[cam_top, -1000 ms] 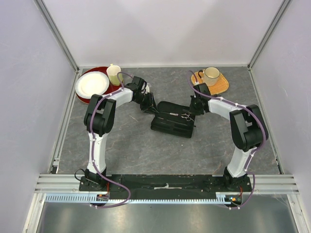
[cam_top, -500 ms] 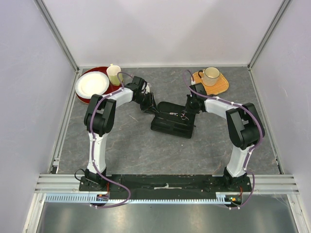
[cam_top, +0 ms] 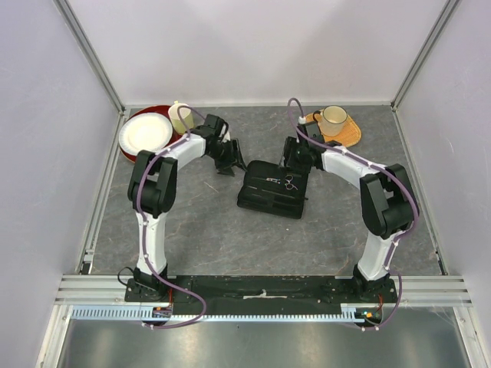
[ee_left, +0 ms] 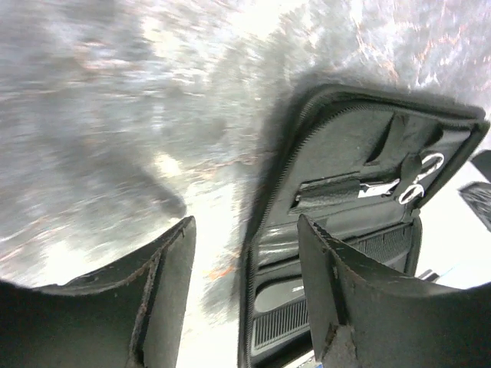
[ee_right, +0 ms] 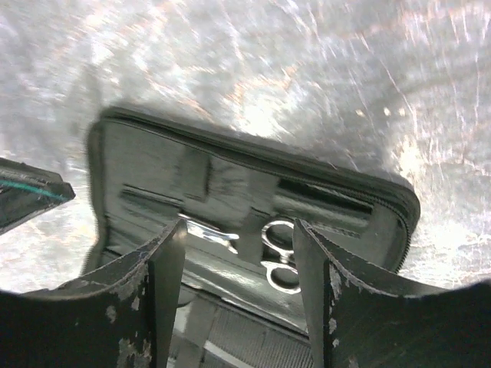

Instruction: Sort the hair-cutting tools

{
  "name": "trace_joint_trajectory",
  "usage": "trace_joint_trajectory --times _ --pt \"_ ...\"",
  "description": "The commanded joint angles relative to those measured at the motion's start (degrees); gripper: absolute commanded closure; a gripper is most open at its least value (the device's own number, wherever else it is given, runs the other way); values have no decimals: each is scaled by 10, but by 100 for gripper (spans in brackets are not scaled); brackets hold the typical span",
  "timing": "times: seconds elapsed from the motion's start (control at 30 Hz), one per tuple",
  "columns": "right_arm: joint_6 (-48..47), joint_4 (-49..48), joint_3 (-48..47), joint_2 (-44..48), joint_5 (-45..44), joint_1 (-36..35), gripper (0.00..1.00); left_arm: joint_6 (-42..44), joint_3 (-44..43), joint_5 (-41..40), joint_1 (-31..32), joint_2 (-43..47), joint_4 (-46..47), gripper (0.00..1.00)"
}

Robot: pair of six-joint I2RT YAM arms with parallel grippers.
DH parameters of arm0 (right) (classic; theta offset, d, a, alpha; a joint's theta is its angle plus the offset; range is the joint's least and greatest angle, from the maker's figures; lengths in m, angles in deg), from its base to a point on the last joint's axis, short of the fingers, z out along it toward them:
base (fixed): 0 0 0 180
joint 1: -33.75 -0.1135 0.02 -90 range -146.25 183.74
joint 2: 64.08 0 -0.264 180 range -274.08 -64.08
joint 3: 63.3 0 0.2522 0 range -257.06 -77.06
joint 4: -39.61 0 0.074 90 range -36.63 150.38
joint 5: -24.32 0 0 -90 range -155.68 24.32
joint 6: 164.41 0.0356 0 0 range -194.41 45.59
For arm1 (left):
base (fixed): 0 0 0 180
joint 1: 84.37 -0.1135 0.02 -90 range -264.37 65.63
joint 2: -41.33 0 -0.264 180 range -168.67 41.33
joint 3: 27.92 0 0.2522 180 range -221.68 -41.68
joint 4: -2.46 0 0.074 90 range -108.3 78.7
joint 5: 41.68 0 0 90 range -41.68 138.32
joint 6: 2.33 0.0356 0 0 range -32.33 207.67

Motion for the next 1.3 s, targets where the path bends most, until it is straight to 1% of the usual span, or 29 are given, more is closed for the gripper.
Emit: trace_joint_trajectory --times 0.0,0.07,0.17,0.2,0.27,0.3,0.37,0.4,0.43,0.47,0.5,0.6,0.7,0.73,0.8,0.9,1.07,1.27 --pt "-19 -2 -54 43 -3 -5 34 6 -14 -62 -38 70 -28 37" --pt "-34 -2 -59 48 0 -6 32 7 -6 -77 -48 99 -34 37" --pt "-48 -6 -56 57 6 -14 32 -4 32 -107 -76 145 -39 37" --pt "-48 -11 -54 59 11 -19 32 -10 63 -110 -101 155 -40 37" --pt "-48 -18 -42 69 11 -24 33 -32 97 -107 -133 184 -41 37" --pt "-43 -23 -38 72 12 -30 33 -37 132 -103 -162 194 -42 38" --pt "-40 -28 -22 82 18 -34 34 -39 167 -110 -185 233 -51 38" --pt "-35 -31 -17 85 21 -37 34 -40 201 -117 -200 252 -54 38" --pt "-32 -33 -10 89 26 -39 34 -41 218 -137 -202 269 -61 38" --pt "-31 -34 1 94 28 -40 34 -45 235 -152 -212 304 -67 38" --pt "-26 -37 7 96 31 -43 34 -52 263 -167 -228 320 -75 37" --pt "-20 -43 31 102 40 -45 34 -71 309 -229 -257 376 -102 37" --pt "-12 -49 56 105 47 -45 35 -90 341 -262 -283 410 -115 37" --pt "-7 -52 63 106 49 -46 36 -96 345 -288 -289 423 -121 37" --pt "-3 -60 82 114 52 -46 39 -111 349 -333 -299 430 -141 37" --pt "1 -67 97 121 55 -46 40 -126 358 -373 -315 430 -148 36" --pt "-1 -67 93 118 62 -46 40 -134 374 -380 -345 401 -134 35" --pt "0 -67 89 112 61 -45 41 -132 405 -365 -356 361 -98 35"
